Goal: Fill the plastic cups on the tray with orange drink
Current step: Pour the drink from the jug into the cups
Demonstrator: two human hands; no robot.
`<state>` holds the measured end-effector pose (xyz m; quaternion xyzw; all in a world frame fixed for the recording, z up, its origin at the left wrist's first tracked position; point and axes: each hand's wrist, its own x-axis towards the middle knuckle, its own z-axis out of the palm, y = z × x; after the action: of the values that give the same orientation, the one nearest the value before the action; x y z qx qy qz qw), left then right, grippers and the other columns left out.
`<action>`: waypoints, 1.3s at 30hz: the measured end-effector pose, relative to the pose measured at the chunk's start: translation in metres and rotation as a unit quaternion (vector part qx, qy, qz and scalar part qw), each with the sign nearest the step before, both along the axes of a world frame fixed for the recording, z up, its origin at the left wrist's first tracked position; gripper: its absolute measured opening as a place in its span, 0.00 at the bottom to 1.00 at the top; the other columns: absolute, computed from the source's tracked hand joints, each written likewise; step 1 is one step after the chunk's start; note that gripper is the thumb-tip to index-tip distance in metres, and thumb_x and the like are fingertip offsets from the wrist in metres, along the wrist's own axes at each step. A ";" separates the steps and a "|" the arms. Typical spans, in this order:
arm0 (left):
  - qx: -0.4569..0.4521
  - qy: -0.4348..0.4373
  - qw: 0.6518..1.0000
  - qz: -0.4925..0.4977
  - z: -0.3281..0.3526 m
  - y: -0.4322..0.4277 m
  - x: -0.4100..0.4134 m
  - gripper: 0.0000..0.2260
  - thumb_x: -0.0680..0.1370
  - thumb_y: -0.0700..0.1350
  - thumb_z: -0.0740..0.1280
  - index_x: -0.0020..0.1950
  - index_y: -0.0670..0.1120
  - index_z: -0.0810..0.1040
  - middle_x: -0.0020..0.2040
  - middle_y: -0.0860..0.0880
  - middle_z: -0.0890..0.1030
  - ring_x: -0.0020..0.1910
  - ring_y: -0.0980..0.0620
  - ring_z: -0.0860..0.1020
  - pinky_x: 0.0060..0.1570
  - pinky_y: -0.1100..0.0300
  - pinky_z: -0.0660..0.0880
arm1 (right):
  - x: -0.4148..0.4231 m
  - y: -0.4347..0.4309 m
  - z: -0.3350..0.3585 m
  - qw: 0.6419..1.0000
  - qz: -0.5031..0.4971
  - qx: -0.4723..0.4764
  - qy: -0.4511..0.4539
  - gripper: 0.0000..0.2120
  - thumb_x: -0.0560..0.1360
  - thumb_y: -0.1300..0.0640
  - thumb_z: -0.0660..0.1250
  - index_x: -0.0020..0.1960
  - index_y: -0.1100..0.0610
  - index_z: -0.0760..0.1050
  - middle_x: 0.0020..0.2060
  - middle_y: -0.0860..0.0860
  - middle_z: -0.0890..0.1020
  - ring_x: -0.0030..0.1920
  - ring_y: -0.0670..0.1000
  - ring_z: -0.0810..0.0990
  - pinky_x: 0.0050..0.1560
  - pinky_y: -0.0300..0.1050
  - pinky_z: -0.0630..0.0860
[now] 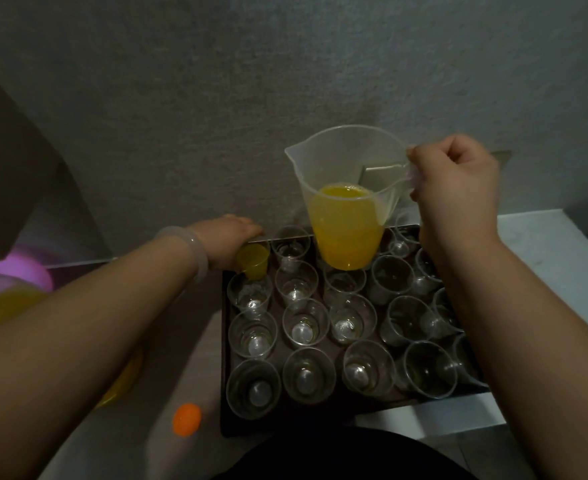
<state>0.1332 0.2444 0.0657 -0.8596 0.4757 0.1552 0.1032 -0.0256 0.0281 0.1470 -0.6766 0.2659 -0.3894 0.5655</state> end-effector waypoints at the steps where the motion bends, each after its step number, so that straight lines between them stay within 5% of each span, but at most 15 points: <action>1: 0.002 0.001 1.000 -0.001 0.000 -0.001 0.000 0.30 0.72 0.50 0.73 0.71 0.47 0.66 0.66 0.46 0.71 0.65 0.45 0.70 0.64 0.55 0.67 | -0.001 0.000 0.000 1.000 -0.001 0.000 0.001 0.13 0.66 0.55 0.67 0.28 0.51 0.64 0.28 0.53 0.68 0.32 0.51 0.66 0.34 0.47 0.67; 18: 0.037 0.011 0.999 0.031 0.004 0.004 0.005 0.40 0.72 0.46 0.74 0.77 0.47 0.55 0.75 0.45 0.63 0.72 0.47 0.63 0.68 0.61 0.59 | -0.007 -0.013 -0.001 1.000 -0.002 -0.006 0.003 0.13 0.67 0.55 0.67 0.29 0.51 0.65 0.26 0.50 0.69 0.32 0.51 0.68 0.34 0.48 0.69; 33: 0.010 0.053 0.994 0.091 0.012 0.000 -0.001 0.34 0.75 0.45 0.70 0.77 0.48 0.56 0.75 0.46 0.63 0.73 0.48 0.63 0.68 0.59 0.61 | -0.007 -0.027 -0.003 1.000 -0.002 0.015 -0.002 0.13 0.65 0.54 0.68 0.27 0.50 0.65 0.26 0.49 0.68 0.32 0.51 0.67 0.34 0.49 0.68; 39: -0.078 0.022 0.994 0.076 0.021 -0.015 -0.004 0.30 0.77 0.45 0.67 0.76 0.48 0.60 0.73 0.45 0.66 0.71 0.47 0.65 0.67 0.60 0.61 | -0.008 -0.028 -0.002 1.000 -0.009 0.014 0.001 0.12 0.65 0.53 0.68 0.28 0.50 0.65 0.28 0.51 0.69 0.33 0.51 0.68 0.35 0.48 0.68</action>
<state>0.1295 0.2298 0.0869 -0.8952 0.4217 0.1437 0.0131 -0.0338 -0.0003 0.1446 -0.6667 0.2778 -0.3899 0.5713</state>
